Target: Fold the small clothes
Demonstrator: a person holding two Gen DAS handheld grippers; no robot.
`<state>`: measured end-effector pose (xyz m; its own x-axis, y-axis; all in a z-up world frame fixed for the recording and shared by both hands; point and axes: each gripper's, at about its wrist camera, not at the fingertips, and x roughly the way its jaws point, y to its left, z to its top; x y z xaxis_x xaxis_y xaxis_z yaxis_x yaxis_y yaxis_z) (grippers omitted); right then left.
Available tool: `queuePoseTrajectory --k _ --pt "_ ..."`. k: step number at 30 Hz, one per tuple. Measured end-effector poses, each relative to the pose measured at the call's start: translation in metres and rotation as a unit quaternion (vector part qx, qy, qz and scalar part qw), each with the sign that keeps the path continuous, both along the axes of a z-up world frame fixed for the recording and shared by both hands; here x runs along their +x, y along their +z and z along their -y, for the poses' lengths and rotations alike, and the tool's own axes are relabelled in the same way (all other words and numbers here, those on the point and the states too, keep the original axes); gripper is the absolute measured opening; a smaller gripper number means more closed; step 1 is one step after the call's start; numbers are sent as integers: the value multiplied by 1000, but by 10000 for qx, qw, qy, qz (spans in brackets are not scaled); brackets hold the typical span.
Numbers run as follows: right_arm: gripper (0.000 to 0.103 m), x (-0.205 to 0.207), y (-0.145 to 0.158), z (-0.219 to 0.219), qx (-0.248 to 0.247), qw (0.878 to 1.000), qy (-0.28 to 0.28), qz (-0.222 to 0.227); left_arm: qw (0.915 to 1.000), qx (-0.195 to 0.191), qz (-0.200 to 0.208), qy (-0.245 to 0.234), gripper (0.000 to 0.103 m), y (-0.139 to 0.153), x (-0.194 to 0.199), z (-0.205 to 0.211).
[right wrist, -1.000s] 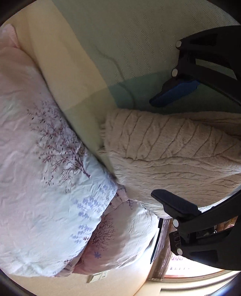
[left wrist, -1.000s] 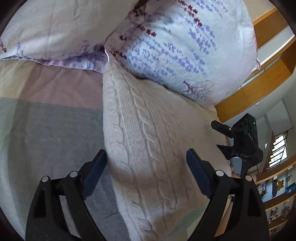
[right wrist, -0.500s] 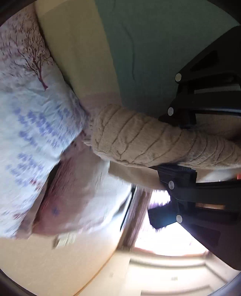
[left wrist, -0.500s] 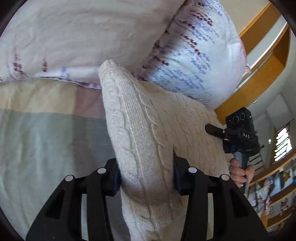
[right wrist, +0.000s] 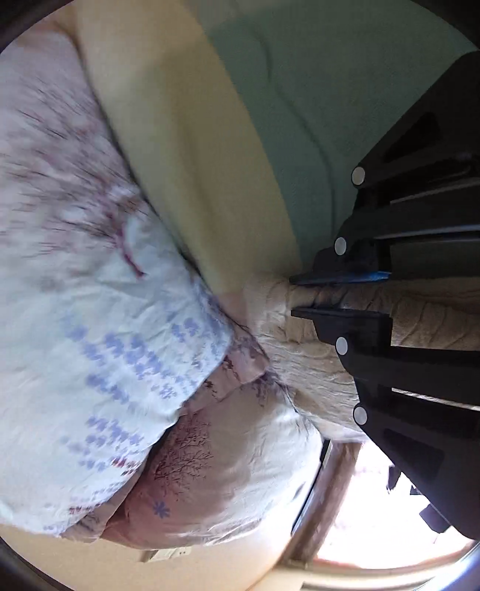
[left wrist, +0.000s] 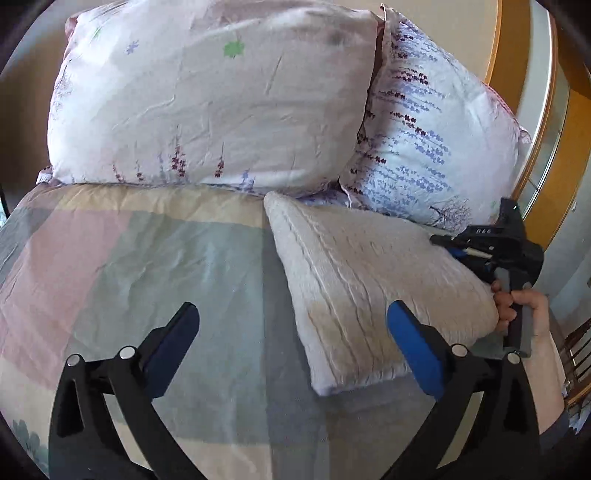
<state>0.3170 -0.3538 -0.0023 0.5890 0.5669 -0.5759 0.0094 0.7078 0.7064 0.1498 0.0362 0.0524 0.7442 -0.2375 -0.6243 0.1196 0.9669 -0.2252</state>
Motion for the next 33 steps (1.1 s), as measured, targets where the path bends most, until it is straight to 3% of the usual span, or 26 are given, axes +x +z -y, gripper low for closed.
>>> queuePoseTrajectory --k 1,2,3,6,9,11,13,17,22,27,33 --pt "19 -12 15 3 -351 9990 -238 155 9999 -26 -106 -41 101 -3 -3 3" --pt "53 -30 37 7 -767 9952 -506 329 9997 -67 -213 -37 101 -8 -7 8" --pt "101 -48 57 10 -1014 9916 -662 453 9996 -62 -271 3 101 -10 -12 6" --pt "102 -115 89 3 -1513 9802 -595 1134 9989 126 -427 139 101 -21 -17 13" --pt "102 -169 77 -20 -2329 9654 -512 1058 9978 262 -606 11 101 -32 -17 21" --pt "102 -184 58 -36 -2598 9611 -229 913 9953 646 -712 63 101 -37 -17 30" --pt "102 -186 40 -68 -2821 9565 35 748 9906 1117 -793 6 101 -42 -16 43" --pt "102 -189 10 -108 -3316 9419 307 434 9843 1539 -814 -278 101 -50 -22 59" --pt "102 -189 1 -127 -3895 9205 265 191 9839 1433 -1010 -339 101 -55 -17 56" --pt "102 -188 -3 -119 -3595 9329 214 62 9834 1459 -1006 -384 101 -57 -17 56" --pt "102 -189 -4 -123 -3631 9311 336 111 9830 1455 -1001 -496 101 -58 -17 57"
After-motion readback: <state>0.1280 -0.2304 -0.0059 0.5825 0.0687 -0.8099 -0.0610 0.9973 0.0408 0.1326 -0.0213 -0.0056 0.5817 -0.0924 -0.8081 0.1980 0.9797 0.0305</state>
